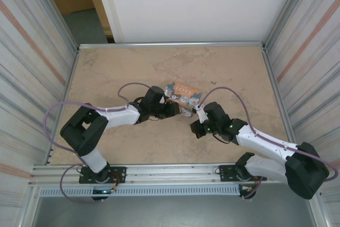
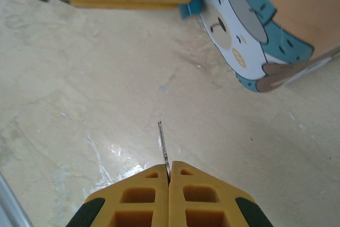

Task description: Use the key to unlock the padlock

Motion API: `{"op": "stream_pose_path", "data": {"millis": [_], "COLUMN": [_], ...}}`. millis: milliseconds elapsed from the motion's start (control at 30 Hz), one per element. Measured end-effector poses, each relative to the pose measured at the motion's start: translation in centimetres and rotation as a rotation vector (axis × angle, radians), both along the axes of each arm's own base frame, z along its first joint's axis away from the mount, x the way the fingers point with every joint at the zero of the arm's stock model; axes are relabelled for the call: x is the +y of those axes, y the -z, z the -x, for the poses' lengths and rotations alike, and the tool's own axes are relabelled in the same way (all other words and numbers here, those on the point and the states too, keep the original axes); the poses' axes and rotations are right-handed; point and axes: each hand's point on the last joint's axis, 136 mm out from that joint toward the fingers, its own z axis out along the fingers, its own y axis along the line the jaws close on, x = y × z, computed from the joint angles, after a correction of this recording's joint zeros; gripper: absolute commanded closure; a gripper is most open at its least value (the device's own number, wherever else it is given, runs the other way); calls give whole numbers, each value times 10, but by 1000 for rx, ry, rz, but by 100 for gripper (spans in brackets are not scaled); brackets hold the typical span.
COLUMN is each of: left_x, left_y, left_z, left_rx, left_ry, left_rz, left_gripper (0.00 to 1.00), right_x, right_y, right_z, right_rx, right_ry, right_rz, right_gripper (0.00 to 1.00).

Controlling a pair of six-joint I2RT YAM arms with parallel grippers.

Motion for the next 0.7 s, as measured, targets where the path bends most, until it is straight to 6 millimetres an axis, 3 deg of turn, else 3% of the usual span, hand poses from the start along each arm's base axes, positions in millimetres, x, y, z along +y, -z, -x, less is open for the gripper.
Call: {"op": "stream_pose_path", "data": {"millis": [300, 500, 700], "left_x": [-3, -3, -4], "left_y": [-2, -1, -2], "left_z": [7, 10, 11], "left_rx": [61, 86, 96], "left_ry": [-9, -13, -19], "left_rz": [16, 17, 22], "left_gripper": [85, 85, 84], "right_x": [-8, -2, 6], "right_y": [6, -5, -3], "right_z": [-8, -18, -20], "right_rx": [-89, -142, -151], "right_ry": [51, 68, 56], "right_rz": [37, 2, -8], "right_gripper": [100, 100, 100]}}
